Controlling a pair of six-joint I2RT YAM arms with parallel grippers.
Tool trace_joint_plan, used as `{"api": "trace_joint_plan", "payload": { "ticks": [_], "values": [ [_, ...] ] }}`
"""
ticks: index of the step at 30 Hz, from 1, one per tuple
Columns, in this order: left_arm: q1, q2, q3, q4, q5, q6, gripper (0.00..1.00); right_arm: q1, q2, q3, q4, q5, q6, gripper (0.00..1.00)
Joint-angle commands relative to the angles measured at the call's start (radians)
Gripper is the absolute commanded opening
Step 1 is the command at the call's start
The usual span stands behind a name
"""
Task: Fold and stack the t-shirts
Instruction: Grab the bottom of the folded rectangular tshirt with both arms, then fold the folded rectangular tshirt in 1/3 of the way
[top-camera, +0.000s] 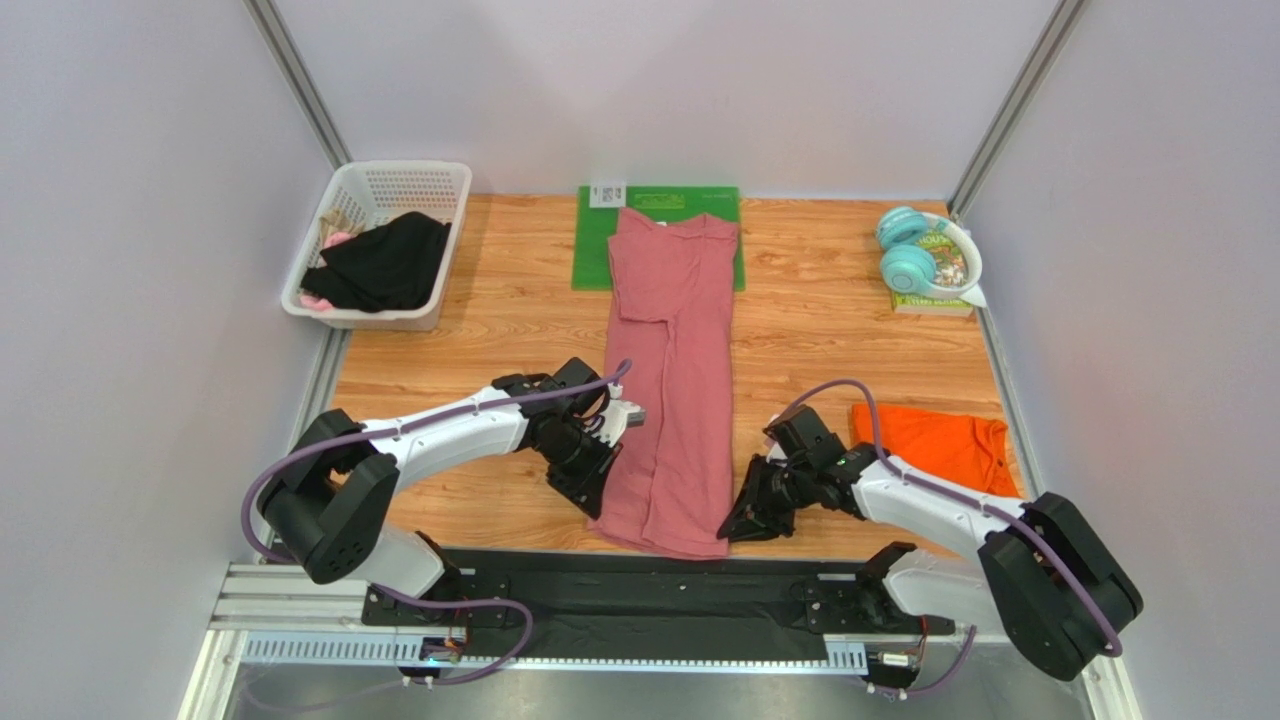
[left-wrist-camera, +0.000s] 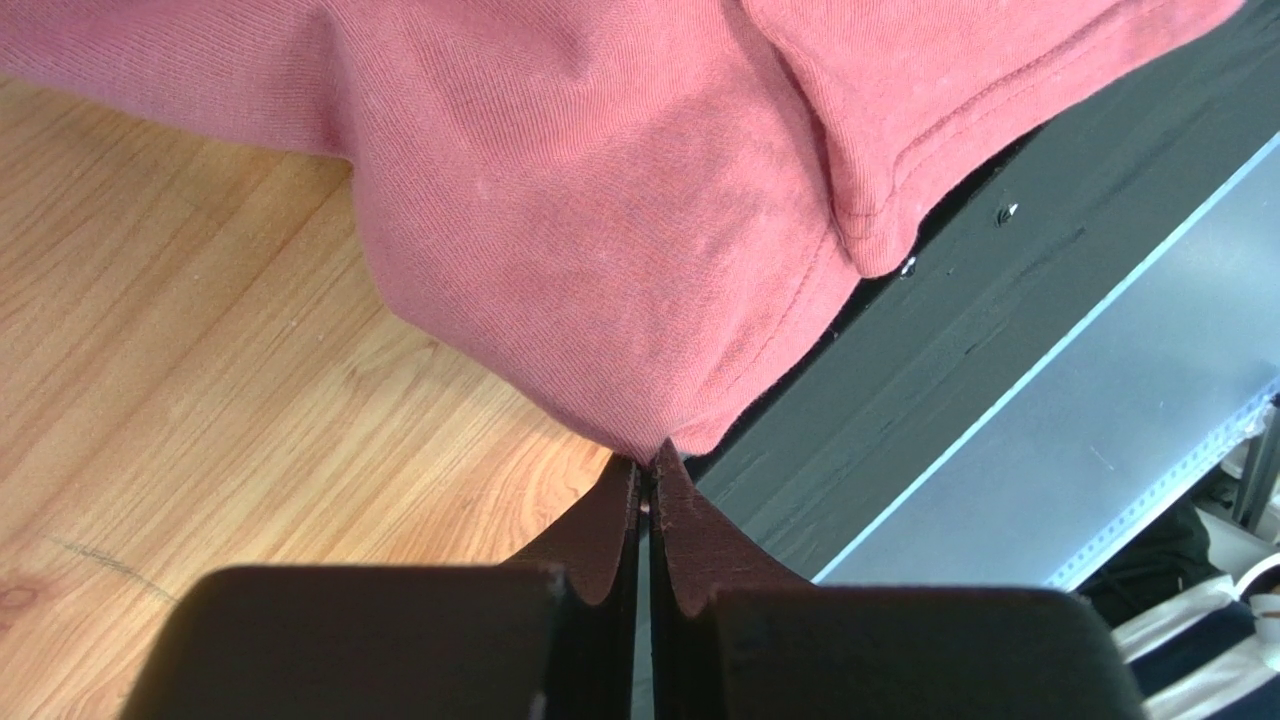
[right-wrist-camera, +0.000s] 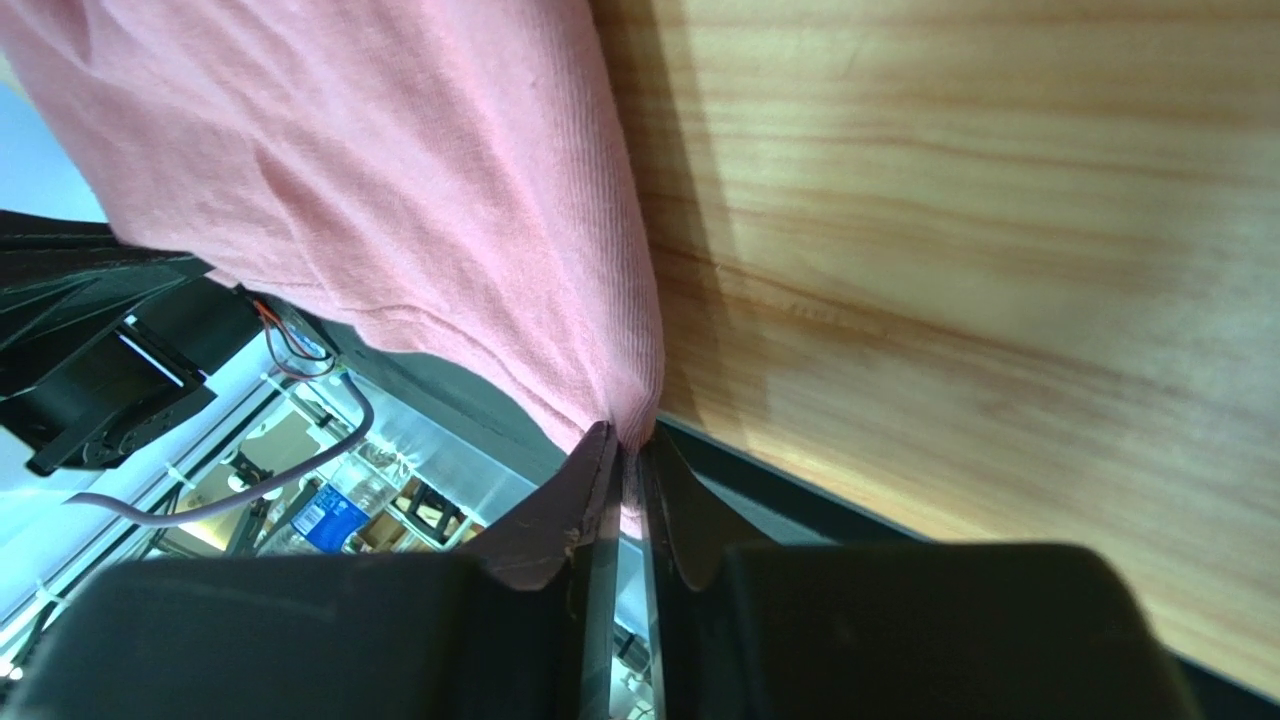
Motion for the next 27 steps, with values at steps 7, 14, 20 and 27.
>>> {"api": "trace_joint_plan", "payload": {
  "ticks": [7,14,20,27],
  "values": [
    [0.0,-0.029,0.057,-0.038,0.042,0.036,0.0,0.012,-0.038,0.118,-0.112,-0.01,0.009,0.06],
    [-0.039,-0.06,0.056,-0.033,0.067,0.045,0.0,0.086,-0.088,0.159,-0.204,-0.001,0.032,0.06],
    [-0.079,-0.093,0.062,-0.049,0.027,0.04,0.0,0.144,-0.18,0.207,-0.333,0.038,0.066,0.07],
    [-0.096,-0.109,0.088,-0.075,-0.031,0.027,0.0,0.144,-0.245,0.182,-0.379,0.068,0.075,0.07]
  ]
}}
